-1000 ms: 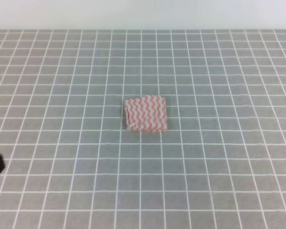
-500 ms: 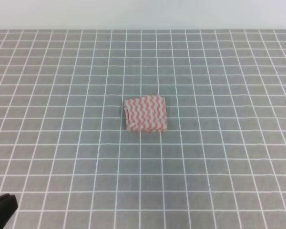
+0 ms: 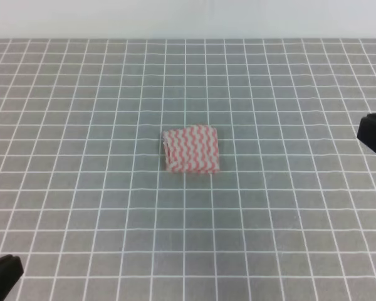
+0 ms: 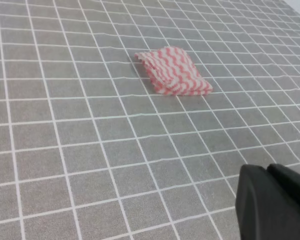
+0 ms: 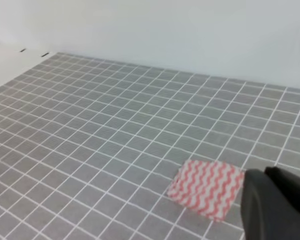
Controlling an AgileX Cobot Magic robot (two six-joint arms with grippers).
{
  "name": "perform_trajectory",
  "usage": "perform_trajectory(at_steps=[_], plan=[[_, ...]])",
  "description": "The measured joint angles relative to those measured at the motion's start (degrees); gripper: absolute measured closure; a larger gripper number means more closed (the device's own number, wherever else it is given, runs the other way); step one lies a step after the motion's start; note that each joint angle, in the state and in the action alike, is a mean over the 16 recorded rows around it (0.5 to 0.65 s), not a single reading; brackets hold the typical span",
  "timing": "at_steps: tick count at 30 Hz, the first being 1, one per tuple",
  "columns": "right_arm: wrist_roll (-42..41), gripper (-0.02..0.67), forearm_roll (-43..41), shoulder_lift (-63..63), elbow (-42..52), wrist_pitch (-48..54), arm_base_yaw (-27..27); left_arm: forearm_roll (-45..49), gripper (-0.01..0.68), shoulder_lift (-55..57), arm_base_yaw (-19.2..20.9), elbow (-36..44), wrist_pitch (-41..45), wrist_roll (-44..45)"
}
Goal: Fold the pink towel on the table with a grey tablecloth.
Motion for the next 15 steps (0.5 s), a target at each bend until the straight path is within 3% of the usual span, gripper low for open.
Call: perform_trajectory(at_steps=[15], plan=[[-0.97, 0.665, -11.61, -2.12, 3.31, -8.29, -0.57, 0.0, 0.673, 0.02, -0.01, -0.01, 0.05, -0.01]])
